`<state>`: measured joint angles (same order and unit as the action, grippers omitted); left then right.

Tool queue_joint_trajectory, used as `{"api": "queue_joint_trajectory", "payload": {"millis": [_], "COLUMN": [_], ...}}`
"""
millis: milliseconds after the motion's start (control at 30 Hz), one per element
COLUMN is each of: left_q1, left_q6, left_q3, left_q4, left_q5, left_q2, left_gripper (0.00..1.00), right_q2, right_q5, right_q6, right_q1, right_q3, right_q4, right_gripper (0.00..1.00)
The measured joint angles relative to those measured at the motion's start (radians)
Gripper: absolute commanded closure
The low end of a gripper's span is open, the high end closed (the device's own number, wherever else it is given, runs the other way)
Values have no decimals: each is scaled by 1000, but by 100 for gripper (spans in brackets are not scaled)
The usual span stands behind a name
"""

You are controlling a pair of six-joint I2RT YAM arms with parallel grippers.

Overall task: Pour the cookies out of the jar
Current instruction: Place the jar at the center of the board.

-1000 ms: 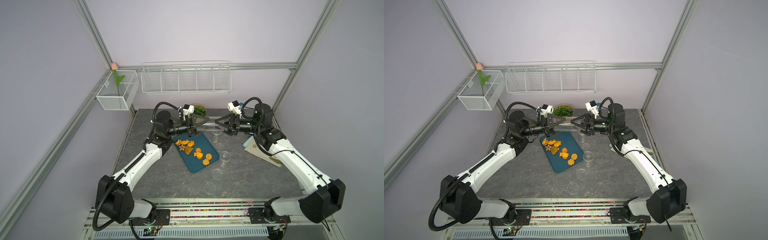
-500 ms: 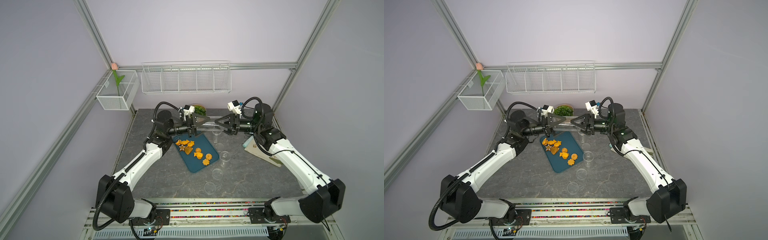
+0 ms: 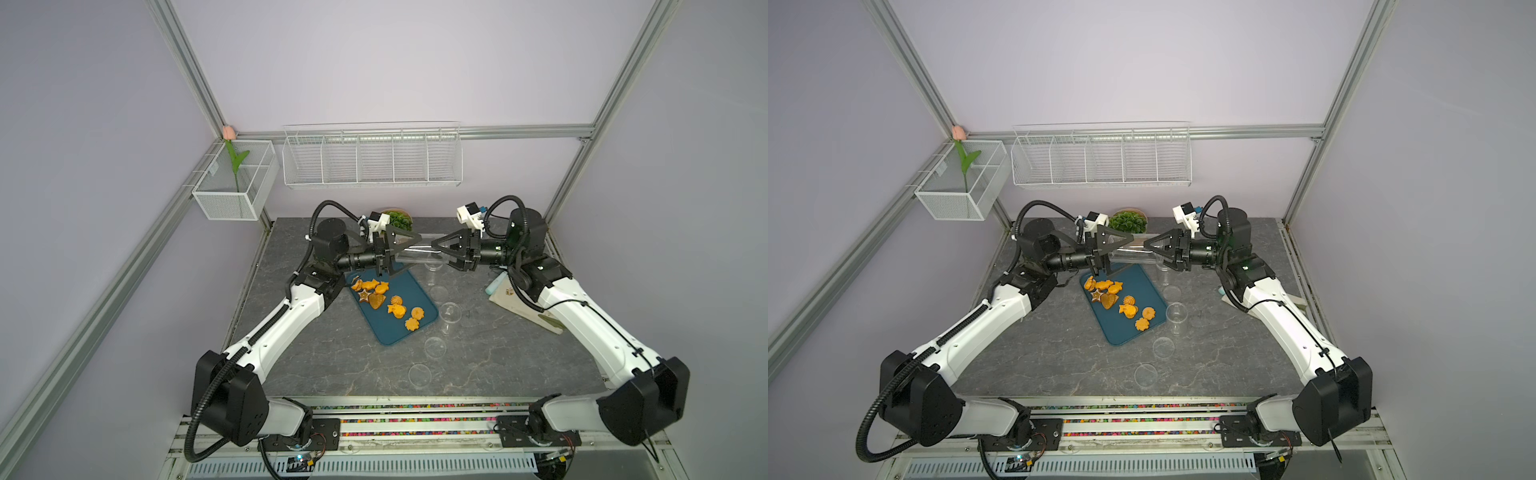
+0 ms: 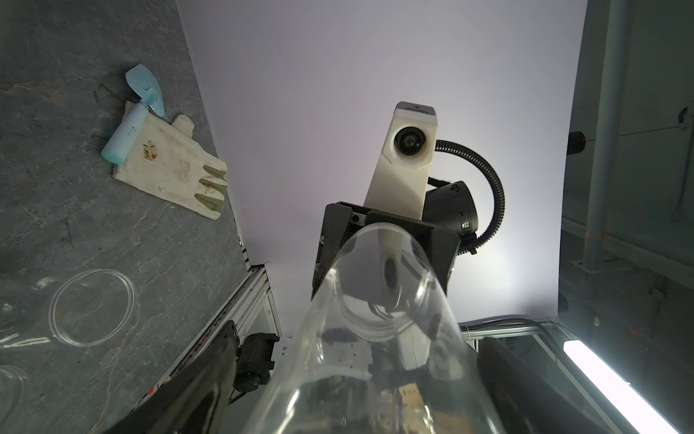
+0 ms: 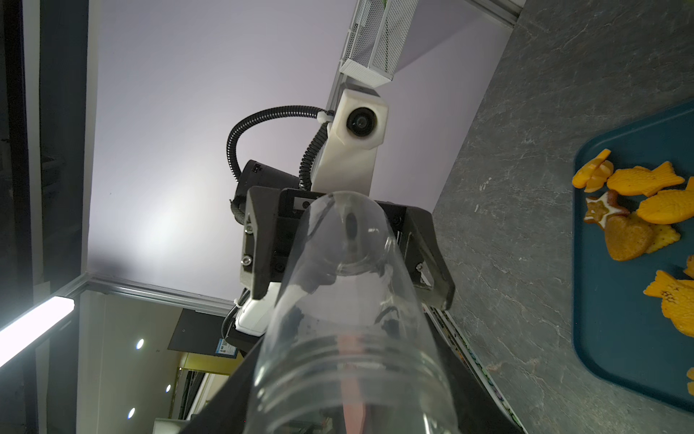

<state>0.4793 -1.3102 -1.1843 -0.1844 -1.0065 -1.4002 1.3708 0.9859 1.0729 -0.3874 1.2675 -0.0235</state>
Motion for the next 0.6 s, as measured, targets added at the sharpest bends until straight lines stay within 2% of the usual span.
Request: {"api": "queue_joint_trajectory", "payload": {"millis": [433, 533, 600], "left_q1": [-51, -98, -140], "left_q6": [166, 225, 274], "left_q3": [-10, -10, -13], "left_q4": [289, 417, 541], "left_q5": [100, 178, 271], "left_q2": [94, 155, 219], "left_gripper": [0, 0, 0], "right_q2": [-8, -8, -9], "right_q5": [20, 26, 29], "right_q6": [-31, -66, -95], "right_q1": [48, 55, 58], "right_q3": [5, 28, 55], "right_q4": [69, 136, 193], "right_gripper": [39, 39, 39]}}
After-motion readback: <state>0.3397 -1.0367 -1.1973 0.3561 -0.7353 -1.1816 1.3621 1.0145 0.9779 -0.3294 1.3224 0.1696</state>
